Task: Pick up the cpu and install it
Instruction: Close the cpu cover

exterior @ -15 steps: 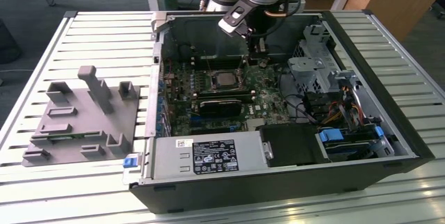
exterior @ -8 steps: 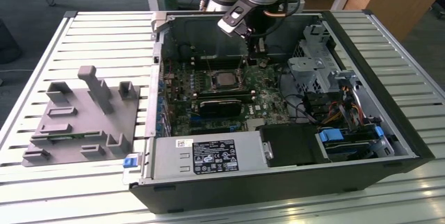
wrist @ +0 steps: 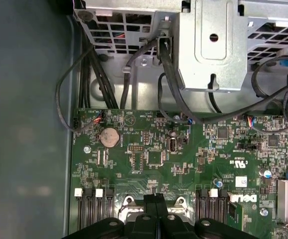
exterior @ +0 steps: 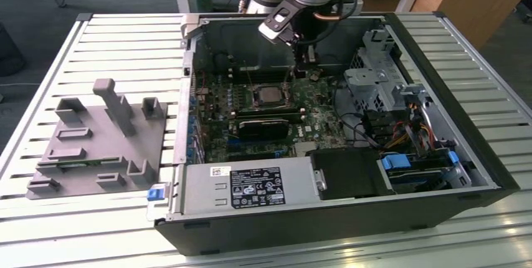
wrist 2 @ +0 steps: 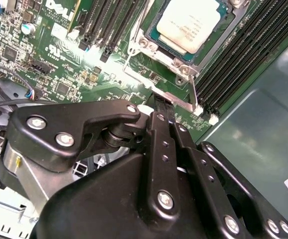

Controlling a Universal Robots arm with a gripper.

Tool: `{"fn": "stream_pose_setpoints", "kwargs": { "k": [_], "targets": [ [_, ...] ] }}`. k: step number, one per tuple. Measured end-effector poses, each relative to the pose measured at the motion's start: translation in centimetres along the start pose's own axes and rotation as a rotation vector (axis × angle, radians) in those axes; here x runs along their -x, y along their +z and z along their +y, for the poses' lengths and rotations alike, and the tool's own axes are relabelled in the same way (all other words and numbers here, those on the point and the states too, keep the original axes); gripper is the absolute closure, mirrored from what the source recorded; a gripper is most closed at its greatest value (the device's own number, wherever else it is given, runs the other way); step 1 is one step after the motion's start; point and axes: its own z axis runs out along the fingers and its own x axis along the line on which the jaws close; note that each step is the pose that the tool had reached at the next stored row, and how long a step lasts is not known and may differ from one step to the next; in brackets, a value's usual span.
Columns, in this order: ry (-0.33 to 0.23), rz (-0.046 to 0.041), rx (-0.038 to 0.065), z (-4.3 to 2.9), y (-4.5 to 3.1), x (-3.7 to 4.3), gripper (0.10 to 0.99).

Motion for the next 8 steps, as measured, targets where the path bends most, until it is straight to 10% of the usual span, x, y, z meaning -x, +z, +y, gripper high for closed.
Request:
{"fn": "stream_pose_setpoints", "kwargs": {
  "k": [8],
  "targets": [
    [0.000,0.0008,0.000,-0.72,-0.02,-0.01,0.980]
  ]
}}
